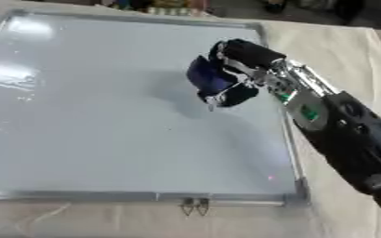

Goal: Wipe the whiteboard clean with a brush.

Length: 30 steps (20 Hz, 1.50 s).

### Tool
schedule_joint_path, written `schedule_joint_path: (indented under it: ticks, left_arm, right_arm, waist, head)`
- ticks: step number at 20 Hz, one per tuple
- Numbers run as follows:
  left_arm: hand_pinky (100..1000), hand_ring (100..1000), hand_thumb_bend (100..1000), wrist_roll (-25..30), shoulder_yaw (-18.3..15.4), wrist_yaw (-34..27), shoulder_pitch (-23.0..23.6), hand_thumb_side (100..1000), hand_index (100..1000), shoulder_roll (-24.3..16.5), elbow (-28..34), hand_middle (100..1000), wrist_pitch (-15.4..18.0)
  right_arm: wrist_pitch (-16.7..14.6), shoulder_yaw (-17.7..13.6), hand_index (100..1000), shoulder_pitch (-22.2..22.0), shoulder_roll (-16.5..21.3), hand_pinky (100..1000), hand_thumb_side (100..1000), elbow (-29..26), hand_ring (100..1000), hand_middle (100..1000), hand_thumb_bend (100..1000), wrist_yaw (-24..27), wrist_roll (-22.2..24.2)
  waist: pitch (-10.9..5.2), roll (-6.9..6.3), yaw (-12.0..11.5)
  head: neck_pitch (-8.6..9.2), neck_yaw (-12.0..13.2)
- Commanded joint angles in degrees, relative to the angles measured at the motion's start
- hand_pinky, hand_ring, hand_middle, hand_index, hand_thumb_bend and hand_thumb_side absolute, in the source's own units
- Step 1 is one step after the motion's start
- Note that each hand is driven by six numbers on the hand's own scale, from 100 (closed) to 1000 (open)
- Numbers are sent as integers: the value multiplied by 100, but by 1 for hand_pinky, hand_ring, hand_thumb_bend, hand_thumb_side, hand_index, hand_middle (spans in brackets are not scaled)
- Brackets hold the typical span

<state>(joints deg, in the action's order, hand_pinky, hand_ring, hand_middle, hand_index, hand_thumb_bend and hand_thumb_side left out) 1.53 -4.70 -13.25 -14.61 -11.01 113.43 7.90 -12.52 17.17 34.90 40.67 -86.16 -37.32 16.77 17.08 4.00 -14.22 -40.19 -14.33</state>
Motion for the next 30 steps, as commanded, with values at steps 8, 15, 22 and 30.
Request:
schedule_joint_path:
  ticks: [8,15,22,30]
  left_arm:
    - [414,494,100,26,33,16,-35,924,554,-33,110,423,4]
    - [415,494,100,25,31,17,-27,925,553,-31,106,424,3]
    - [416,494,100,29,34,18,-27,924,553,-32,105,424,3]
    - [417,495,100,35,30,27,-28,914,553,-33,101,424,7]
  right_arm:
    - [-620,158,100,328,88,543,309,552,581,276,133,-556,657]
    - [-816,187,100,397,18,544,318,862,588,265,101,-800,828]
    - [-995,217,157,394,-18,565,346,967,583,255,158,-709,1072]
    - [-1101,158,287,360,34,590,478,687,592,274,351,0,1879]
  waist:
    - [-87,-21,-37]
    - [-89,-17,-53]
    - [-89,-17,-55]
    - [-91,-14,-51]
  head:
    - [113,-81]
    - [145,-117]
    - [142,-118]
    - [150,-91]
